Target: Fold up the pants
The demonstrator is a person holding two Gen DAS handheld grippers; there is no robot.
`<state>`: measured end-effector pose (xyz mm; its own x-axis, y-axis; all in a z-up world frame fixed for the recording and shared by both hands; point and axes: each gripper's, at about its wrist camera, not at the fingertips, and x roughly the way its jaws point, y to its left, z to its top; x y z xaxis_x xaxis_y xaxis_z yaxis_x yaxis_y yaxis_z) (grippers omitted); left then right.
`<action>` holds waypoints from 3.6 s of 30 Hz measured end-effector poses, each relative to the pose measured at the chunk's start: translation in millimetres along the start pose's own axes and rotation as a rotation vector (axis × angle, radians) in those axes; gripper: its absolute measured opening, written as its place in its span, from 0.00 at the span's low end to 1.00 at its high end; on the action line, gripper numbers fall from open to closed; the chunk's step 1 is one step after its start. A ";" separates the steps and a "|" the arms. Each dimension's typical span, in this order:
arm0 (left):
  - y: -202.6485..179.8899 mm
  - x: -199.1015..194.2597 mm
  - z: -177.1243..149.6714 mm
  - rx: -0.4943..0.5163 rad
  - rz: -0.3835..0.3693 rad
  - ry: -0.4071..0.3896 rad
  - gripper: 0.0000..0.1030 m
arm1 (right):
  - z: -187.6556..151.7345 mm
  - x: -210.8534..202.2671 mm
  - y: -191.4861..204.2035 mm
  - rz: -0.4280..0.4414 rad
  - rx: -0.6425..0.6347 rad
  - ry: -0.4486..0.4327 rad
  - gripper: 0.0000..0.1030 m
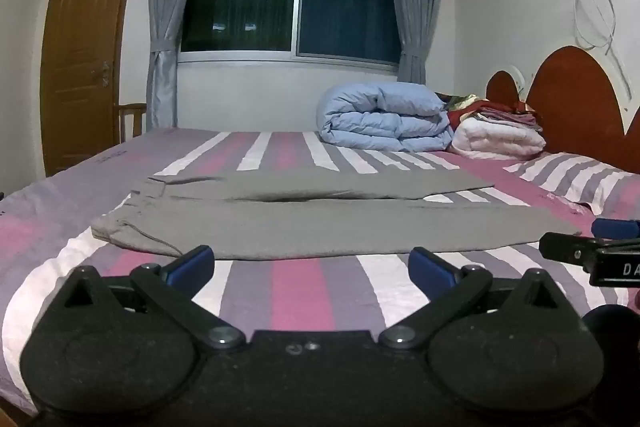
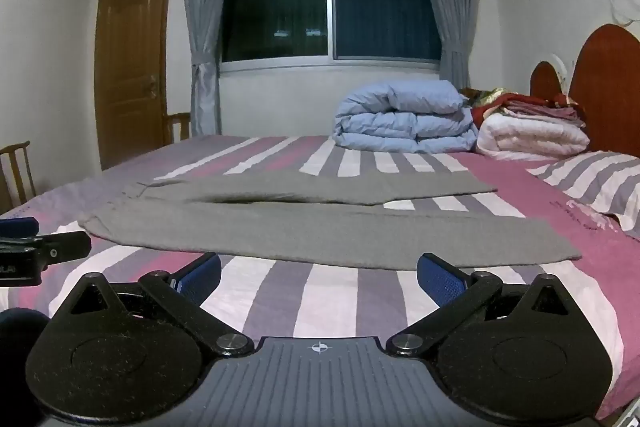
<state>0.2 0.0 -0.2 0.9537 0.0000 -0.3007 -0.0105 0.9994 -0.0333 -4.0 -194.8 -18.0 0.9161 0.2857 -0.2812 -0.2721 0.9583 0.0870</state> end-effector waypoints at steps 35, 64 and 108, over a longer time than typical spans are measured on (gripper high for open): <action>-0.7 1.7 -1.9 0.006 0.005 0.006 0.94 | 1.4 3.3 -3.4 -0.003 0.030 0.014 1.00; -0.4 2.3 -2.0 0.008 0.005 0.007 0.94 | 2.4 3.0 -3.4 -0.002 0.031 0.016 1.00; 29.2 21.5 12.3 -0.052 0.003 0.069 0.94 | 21.2 22.7 -17.3 0.094 0.018 -0.007 1.00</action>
<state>24.1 29.6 4.1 0.9306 -0.0011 -0.3661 -0.0308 0.9962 -0.0811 27.7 -205.0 -5.7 0.8887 0.3744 -0.2647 -0.3519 0.9270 0.1298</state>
